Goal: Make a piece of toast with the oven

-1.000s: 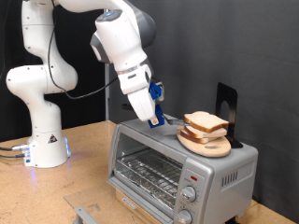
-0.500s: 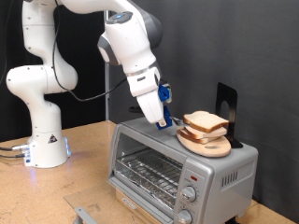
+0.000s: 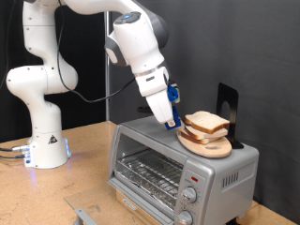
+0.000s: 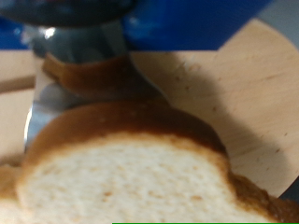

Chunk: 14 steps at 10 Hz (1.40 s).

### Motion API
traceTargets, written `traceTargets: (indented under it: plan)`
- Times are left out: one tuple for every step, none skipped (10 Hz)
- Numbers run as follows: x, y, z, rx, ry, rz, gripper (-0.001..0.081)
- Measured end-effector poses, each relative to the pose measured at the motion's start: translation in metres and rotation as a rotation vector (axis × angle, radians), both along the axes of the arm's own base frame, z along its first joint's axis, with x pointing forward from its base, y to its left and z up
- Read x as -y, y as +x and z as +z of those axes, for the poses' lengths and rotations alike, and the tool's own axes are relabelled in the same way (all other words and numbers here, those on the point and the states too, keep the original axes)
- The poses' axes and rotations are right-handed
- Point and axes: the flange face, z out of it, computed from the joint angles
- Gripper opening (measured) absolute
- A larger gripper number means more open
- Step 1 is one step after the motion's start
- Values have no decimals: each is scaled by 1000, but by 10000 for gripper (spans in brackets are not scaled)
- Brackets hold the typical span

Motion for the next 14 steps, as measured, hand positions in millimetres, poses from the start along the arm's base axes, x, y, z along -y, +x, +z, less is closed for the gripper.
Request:
traceTargets:
  plan:
    - [-1, 1, 1, 20, -2, -4, 394]
    - [-1, 2, 3, 45, -2, -8, 394]
    - [-1, 1, 4, 71, 4, -4, 394]
    - [0, -2, 5, 96, 11, 3, 394]
    - [2, -7, 7, 115, 17, 13, 394]
    - [3, -13, 10, 128, 20, 20, 394]
    - [5, -20, 13, 136, 19, 24, 394]
    - [6, -26, 15, 142, 19, 23, 394]
    - [7, -32, 18, 147, 19, 19, 394]
    - [8, -37, 20, 151, 17, 15, 394]
    - [10, -41, 21, 152, 26, 2, 394]
    - [12, -44, 22, 153, 34, -9, 394]
    - [11, -44, 21, 152, 32, -7, 394]
    - [13, -44, 21, 162, 38, 10, 394]
